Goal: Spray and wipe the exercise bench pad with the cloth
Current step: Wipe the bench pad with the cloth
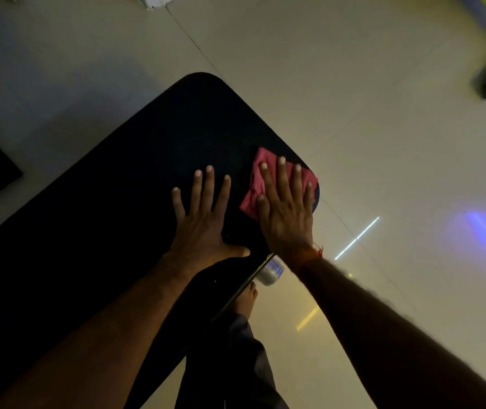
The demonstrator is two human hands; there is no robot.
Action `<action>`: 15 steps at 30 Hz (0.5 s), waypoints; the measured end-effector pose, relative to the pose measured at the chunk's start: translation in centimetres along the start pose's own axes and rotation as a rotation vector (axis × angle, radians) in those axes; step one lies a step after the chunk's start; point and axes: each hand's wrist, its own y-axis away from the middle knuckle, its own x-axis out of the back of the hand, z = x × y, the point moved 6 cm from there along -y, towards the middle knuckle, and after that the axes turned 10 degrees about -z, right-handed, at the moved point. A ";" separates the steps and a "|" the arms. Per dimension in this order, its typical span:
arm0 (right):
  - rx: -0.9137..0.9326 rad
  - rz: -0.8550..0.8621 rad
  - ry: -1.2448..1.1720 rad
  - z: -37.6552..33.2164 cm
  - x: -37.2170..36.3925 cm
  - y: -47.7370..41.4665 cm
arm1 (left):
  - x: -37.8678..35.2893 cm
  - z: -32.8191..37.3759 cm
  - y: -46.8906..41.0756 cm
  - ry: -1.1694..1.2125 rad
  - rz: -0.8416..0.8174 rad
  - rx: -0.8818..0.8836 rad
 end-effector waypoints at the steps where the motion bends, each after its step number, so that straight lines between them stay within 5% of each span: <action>1: 0.042 -0.014 0.019 0.3 -0.4 1.9 | 0.1 0.0 0.1 0.003 -0.001 -0.002; 4: 0.135 0.000 0.071 1.7 0.2 1.2 | 0.4 -0.1 0.2 0.001 -0.001 0.007; 9: -0.070 0.070 -0.040 1.2 -0.2 0.6 | 0.1 -0.1 0.2 -0.008 0.016 0.004; 15: 0.100 0.057 0.056 2.1 -0.7 3.3 | 0.0 -0.6 1.0 -0.040 0.034 -0.044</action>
